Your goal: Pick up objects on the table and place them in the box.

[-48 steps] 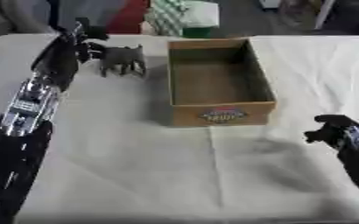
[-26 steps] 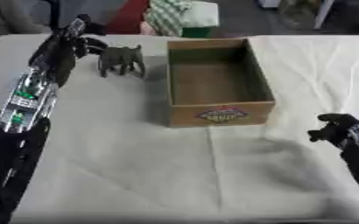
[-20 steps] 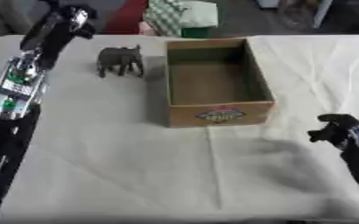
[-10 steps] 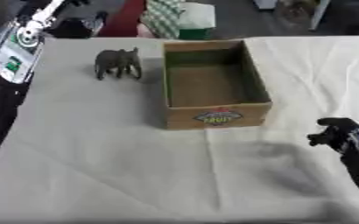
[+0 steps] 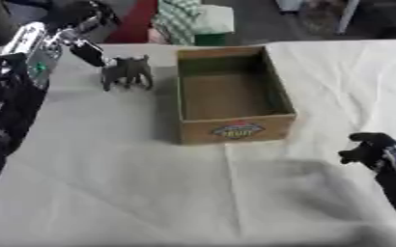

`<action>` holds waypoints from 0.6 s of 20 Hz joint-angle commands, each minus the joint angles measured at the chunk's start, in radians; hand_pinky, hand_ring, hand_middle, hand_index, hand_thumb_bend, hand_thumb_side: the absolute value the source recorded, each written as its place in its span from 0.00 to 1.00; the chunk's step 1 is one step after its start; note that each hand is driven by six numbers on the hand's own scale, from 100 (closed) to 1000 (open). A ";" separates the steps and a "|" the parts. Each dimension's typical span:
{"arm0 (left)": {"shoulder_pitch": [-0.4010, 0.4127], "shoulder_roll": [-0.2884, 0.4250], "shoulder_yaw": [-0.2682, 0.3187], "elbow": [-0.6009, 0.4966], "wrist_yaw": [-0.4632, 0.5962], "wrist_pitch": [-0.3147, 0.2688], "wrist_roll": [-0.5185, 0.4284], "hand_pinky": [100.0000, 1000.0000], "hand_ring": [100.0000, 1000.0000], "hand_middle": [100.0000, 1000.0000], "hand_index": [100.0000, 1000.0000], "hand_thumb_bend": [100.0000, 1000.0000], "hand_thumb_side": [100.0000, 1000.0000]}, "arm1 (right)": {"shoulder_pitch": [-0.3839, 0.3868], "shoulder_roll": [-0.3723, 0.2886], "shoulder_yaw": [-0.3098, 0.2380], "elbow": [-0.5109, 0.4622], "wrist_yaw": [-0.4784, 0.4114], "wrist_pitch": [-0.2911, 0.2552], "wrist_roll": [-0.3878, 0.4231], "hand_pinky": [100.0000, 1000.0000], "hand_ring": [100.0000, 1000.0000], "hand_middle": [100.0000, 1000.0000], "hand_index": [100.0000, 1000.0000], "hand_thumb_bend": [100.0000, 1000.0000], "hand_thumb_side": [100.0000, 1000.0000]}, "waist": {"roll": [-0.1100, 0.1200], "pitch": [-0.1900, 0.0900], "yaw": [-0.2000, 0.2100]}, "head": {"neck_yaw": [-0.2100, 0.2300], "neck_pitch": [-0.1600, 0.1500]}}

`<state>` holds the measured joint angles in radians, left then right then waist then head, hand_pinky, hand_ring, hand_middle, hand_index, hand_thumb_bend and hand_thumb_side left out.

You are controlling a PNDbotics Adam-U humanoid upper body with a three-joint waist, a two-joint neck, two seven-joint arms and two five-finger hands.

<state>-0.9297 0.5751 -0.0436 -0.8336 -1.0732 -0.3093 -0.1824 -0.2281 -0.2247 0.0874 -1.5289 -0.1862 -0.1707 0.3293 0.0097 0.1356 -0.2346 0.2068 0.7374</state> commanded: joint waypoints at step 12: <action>-0.029 -0.013 0.027 0.080 -0.100 0.045 0.068 0.69 0.67 0.69 0.74 0.47 0.03 | -0.007 -0.013 0.001 -0.012 0.007 0.000 0.003 0.72 0.48 0.34 0.69 0.00 0.78 | 0.000 -0.010 -0.009 | 0.003 -0.010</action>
<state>-0.9345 0.5446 -0.0277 -0.7470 -1.1652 -0.2735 -0.1281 -0.2277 -0.2247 0.0924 -1.5288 -0.1851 -0.1701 0.3299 0.0102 0.1372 -0.2417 0.2084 0.7371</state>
